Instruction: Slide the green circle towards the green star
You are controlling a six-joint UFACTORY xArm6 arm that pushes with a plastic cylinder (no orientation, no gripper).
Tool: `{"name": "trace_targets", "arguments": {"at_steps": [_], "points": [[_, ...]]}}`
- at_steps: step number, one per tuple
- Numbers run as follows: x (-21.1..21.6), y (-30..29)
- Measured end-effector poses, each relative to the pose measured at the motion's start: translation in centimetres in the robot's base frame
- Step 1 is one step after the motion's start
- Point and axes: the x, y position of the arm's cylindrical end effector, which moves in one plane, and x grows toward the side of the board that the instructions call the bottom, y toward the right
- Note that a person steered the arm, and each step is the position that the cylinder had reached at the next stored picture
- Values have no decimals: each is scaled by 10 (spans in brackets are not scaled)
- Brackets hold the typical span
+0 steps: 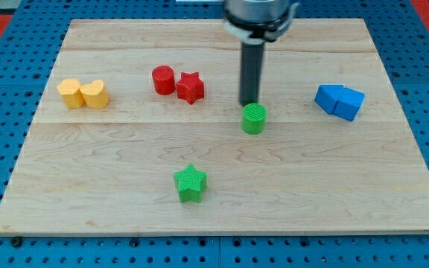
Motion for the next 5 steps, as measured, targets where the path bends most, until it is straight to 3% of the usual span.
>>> {"name": "trace_targets", "arguments": {"at_steps": [1,2,4,5], "points": [[39,7],[72,-64],[53,-115],[72,-113]]}}
